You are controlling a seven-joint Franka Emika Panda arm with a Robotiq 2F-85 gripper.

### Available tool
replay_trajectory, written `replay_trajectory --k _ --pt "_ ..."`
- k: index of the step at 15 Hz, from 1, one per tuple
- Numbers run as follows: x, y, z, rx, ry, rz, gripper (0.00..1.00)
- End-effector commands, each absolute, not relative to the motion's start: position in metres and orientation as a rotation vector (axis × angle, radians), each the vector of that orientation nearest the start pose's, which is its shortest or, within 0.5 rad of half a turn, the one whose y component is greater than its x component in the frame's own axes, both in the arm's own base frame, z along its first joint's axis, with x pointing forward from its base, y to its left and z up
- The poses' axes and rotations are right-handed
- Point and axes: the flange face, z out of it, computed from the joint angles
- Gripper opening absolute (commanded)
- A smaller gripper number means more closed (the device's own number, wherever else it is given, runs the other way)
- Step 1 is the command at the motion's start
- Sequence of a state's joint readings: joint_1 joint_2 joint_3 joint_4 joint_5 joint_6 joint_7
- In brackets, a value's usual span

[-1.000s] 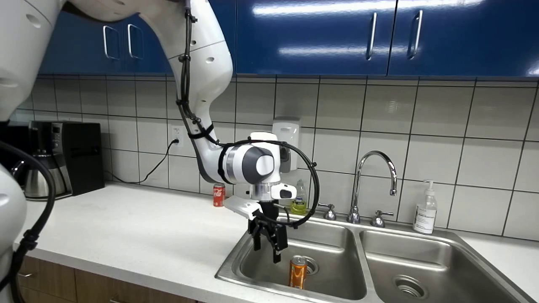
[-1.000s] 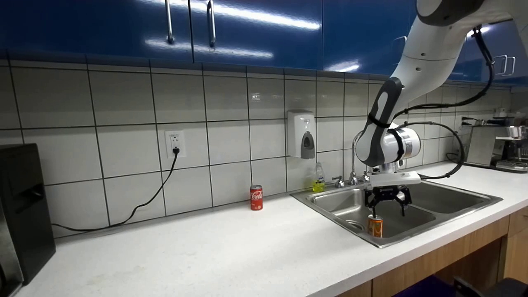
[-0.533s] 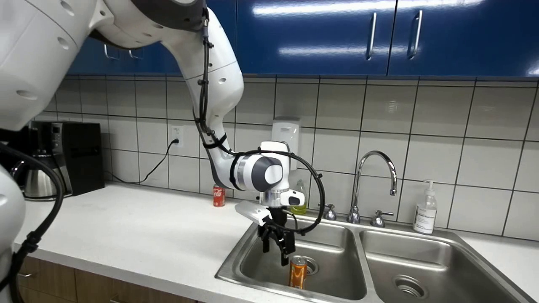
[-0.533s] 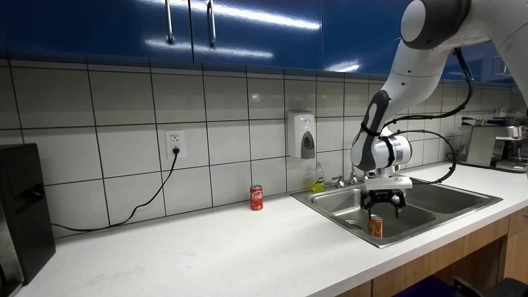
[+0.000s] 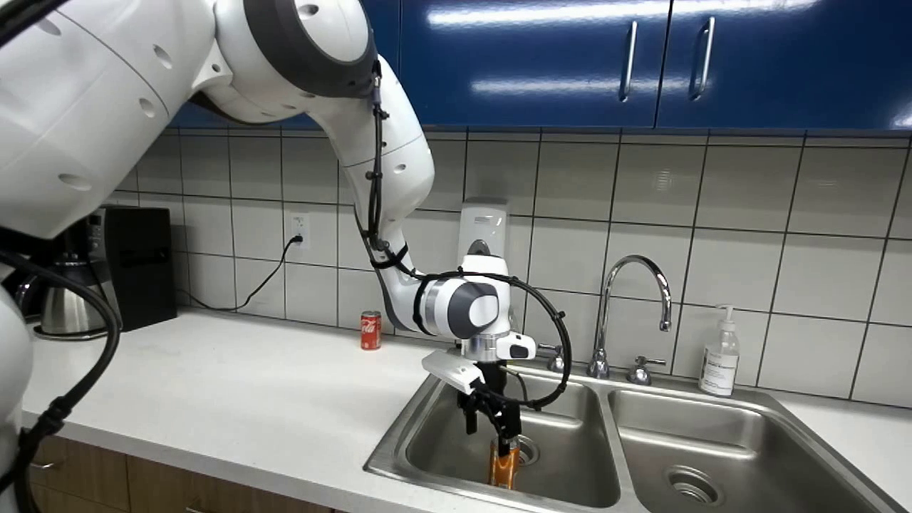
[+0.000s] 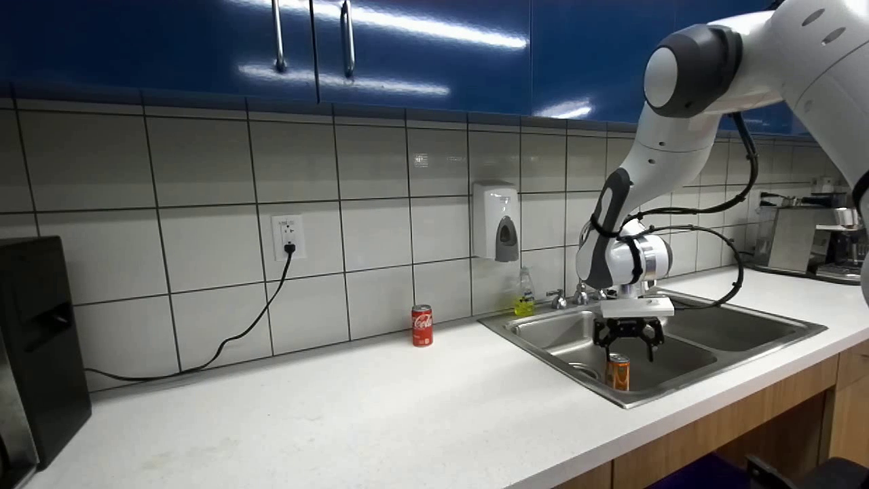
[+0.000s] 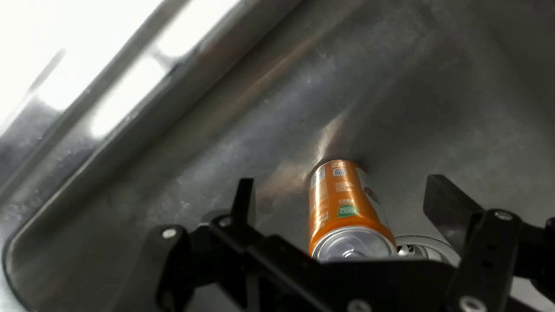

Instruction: Remove the can from the sink

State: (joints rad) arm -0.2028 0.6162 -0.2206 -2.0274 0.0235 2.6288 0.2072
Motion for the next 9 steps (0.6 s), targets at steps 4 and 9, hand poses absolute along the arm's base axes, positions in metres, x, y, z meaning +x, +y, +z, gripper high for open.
replay_trajectory --k 4,9 --pt "0.568 -0.263 0.131 -3.108 0.895 0.006 1.00" --pt "0.580 -0.263 0.116 -3.111 0.834 0.009 1.00"
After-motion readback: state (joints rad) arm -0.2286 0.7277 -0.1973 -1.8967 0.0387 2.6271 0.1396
